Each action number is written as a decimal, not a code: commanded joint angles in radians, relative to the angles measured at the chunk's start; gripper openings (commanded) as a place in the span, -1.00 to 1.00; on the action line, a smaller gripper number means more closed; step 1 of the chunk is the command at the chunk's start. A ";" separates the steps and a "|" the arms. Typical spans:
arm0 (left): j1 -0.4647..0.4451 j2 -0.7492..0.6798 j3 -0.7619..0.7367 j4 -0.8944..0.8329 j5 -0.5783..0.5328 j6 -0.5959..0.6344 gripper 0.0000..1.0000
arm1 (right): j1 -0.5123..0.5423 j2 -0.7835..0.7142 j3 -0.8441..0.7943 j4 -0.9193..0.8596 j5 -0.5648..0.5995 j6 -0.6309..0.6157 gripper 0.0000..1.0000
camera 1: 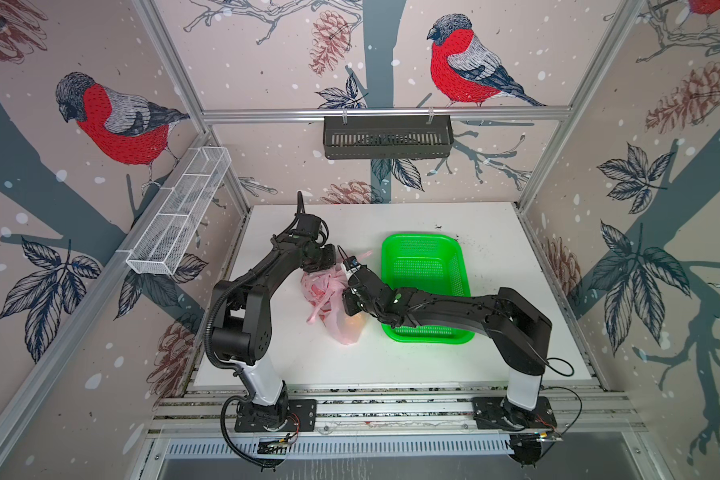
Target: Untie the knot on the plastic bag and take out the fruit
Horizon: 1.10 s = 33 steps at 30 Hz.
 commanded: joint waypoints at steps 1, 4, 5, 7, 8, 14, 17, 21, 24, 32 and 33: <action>0.051 -0.059 -0.025 0.028 -0.014 -0.014 -0.97 | -0.003 -0.016 -0.004 -0.016 0.029 -0.010 -0.93; 0.114 -0.094 -0.051 0.021 -0.005 -0.006 -0.97 | -0.007 -0.027 -0.018 -0.025 0.044 -0.005 -0.94; 0.136 -0.101 -0.061 0.021 0.003 -0.001 -0.97 | -0.009 -0.033 -0.025 -0.027 0.051 -0.001 -0.95; 0.178 -0.115 -0.084 0.026 0.021 0.003 -0.97 | -0.014 -0.048 -0.045 -0.030 0.063 0.008 -0.95; 0.200 -0.123 -0.097 0.031 0.032 0.002 -0.97 | -0.015 -0.060 -0.056 -0.034 0.072 0.013 -0.95; 0.281 -0.154 -0.149 0.062 0.070 -0.015 -0.97 | -0.025 -0.132 -0.120 -0.057 0.116 0.025 -0.95; 0.288 -0.177 -0.176 0.083 0.086 -0.035 -0.97 | -0.025 -0.148 -0.125 -0.073 0.123 0.022 -0.93; 0.293 -0.232 -0.223 0.122 0.138 -0.073 -0.97 | -0.016 -0.149 -0.096 -0.110 0.143 0.012 -0.76; 0.292 -0.283 -0.261 0.149 0.185 -0.101 -0.96 | 0.007 -0.152 -0.046 -0.163 0.187 -0.010 -0.52; 0.292 -0.390 -0.329 0.176 0.221 -0.123 -0.95 | 0.071 -0.167 0.102 -0.268 0.269 -0.145 -0.15; 0.291 -0.392 -0.332 0.177 0.223 -0.120 -0.95 | 0.074 -0.159 0.119 -0.274 0.268 -0.169 -0.13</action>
